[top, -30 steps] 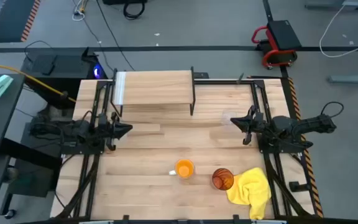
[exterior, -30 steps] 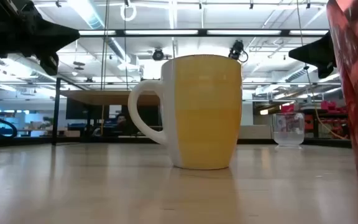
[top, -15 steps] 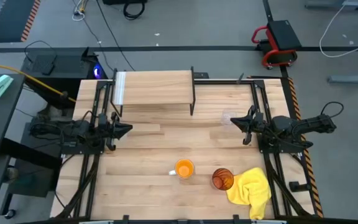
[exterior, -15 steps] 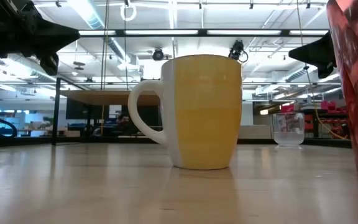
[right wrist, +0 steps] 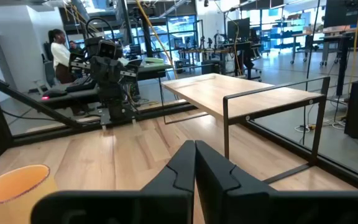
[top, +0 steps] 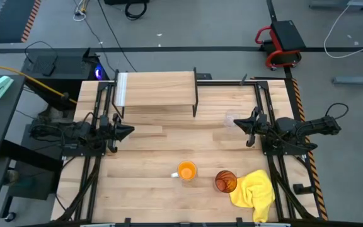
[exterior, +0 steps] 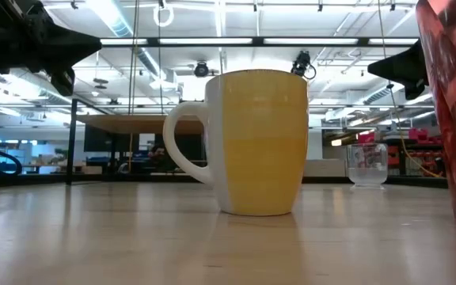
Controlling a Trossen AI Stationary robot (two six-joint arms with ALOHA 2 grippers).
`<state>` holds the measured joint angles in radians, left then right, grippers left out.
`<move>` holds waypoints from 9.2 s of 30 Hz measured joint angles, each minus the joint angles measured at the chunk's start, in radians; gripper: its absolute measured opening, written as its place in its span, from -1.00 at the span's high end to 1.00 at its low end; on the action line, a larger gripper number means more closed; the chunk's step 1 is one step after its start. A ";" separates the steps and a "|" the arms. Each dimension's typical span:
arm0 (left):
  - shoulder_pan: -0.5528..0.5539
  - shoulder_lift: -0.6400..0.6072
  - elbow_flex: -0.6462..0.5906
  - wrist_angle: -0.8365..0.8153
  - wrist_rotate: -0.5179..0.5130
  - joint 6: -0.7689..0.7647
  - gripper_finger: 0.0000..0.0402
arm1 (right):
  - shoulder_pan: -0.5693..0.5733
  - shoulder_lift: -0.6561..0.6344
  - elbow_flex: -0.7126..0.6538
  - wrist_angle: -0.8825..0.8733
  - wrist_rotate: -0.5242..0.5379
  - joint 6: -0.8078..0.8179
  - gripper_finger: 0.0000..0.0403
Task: Stack small to large cups/mugs on shelf
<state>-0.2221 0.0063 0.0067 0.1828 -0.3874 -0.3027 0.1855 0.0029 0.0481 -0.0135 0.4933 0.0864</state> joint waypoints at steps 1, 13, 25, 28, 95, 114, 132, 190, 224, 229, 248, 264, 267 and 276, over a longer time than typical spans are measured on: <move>0.000 0.000 0.000 0.000 0.000 0.000 0.80 | 0.000 0.000 0.000 0.000 0.000 0.000 0.91; 0.000 0.000 0.000 0.000 0.000 0.000 0.84 | 0.000 0.000 0.000 0.000 0.000 0.000 0.91; 0.000 0.000 0.000 0.000 0.000 0.000 0.82 | 0.000 0.000 0.000 0.000 0.000 0.000 0.91; 0.000 0.000 0.000 0.000 0.000 0.000 0.84 | 0.000 0.000 0.000 0.000 0.000 0.000 0.91; 0.001 0.000 0.000 0.370 -0.144 -0.280 0.80 | -0.002 0.431 0.864 -0.434 -0.061 0.519 0.91; 0.000 0.000 0.000 0.278 -0.143 -0.294 0.78 | -0.064 0.856 1.119 -1.505 -0.034 1.220 0.91; 0.000 0.000 0.000 0.245 -0.097 -0.297 0.61 | -0.587 1.003 0.841 -1.116 -0.289 0.830 0.45; 0.001 0.000 0.000 0.177 -0.104 -0.318 0.57 | -0.732 1.404 0.842 -0.971 -0.379 0.612 0.94; 0.001 0.000 0.000 0.156 -0.230 -0.317 0.65 | -0.620 1.569 1.713 -1.364 -0.378 0.359 1.00; 0.001 0.000 0.000 0.156 -0.230 -0.322 0.64 | -0.628 1.729 1.930 -1.400 -0.379 0.278 1.00; 0.066 0.188 0.223 0.151 -0.290 -0.122 0.76 | -0.649 2.048 2.301 -1.409 -0.443 0.180 1.00; 0.560 0.777 0.771 -0.212 0.152 -0.107 0.92 | -0.667 2.048 2.303 -1.323 -0.450 0.183 1.00; 0.661 0.873 0.851 -0.256 0.293 -0.112 0.95 | -0.667 2.048 2.303 -1.320 -0.450 0.220 1.00; 0.754 1.184 1.030 -0.314 0.592 -0.125 0.86 | -0.668 2.048 2.303 -1.308 -0.443 0.286 1.00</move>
<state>0.5320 1.1901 1.0366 -0.1316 0.2043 -0.4279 -0.4820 2.0506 2.3508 -1.3216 0.0505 0.3720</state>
